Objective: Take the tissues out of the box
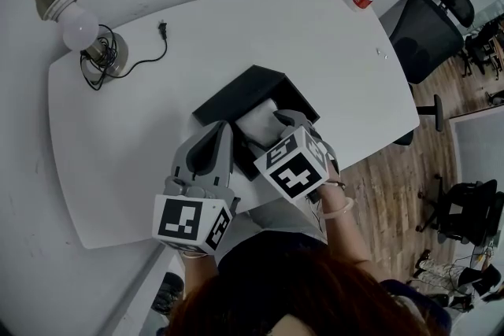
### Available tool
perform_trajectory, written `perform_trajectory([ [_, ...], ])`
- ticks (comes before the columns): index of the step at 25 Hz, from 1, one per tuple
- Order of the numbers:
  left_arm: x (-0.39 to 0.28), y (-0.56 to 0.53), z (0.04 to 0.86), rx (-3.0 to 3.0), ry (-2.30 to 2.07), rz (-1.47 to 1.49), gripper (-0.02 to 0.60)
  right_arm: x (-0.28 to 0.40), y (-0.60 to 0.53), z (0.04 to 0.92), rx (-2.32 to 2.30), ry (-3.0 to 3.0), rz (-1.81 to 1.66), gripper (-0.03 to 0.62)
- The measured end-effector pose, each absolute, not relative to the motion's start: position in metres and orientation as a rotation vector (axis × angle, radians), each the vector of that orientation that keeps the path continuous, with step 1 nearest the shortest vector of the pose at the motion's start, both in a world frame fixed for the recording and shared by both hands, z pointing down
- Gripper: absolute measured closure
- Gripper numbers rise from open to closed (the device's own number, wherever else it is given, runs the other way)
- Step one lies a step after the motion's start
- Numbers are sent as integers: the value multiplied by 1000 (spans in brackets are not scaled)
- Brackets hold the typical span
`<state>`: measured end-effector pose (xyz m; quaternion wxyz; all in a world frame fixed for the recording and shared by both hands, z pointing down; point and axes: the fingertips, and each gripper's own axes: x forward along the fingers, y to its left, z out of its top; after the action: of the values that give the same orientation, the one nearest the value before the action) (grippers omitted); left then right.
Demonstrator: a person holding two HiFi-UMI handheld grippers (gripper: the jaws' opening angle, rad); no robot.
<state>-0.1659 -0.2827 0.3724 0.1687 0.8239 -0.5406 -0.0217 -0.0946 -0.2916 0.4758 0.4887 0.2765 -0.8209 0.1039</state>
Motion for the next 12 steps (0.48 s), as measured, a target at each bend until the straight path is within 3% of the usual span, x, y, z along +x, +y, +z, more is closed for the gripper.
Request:
perform_trajectory([
  [12, -167, -287, 376, 2322, -1540, -72, 560, -92, -290, 488, 620, -1872, 196, 303],
])
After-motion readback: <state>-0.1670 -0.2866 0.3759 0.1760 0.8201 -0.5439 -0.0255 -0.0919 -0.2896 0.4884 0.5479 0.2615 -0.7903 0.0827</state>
